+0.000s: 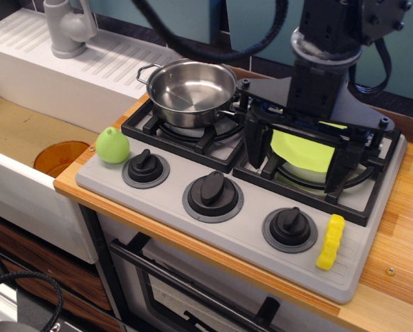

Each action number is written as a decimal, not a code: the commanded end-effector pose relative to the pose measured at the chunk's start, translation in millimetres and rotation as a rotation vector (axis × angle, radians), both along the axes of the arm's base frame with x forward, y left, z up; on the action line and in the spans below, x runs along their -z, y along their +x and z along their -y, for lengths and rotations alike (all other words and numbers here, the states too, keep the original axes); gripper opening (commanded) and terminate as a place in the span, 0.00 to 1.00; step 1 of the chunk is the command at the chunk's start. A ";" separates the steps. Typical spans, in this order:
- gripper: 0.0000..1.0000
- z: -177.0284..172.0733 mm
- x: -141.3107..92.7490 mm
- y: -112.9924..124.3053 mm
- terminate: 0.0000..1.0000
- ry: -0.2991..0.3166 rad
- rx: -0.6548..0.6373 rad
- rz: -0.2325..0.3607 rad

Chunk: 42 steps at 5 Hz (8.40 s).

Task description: Put fry on plate and smallpear in pot or pan on stove

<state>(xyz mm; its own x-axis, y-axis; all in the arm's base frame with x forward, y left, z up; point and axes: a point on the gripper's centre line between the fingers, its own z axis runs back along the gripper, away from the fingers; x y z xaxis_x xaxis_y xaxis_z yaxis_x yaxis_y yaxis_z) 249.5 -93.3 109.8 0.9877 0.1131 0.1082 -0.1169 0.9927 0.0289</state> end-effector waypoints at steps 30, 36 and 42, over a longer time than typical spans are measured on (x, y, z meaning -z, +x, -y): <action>0.00 -8.2 31.6 82.8 0.00 0.000 0.071 0.040; 1.00 -22.2 -16.6 58.6 0.00 0.062 0.094 -0.045; 1.00 -69.0 -47.4 31.3 0.00 0.110 0.132 -0.114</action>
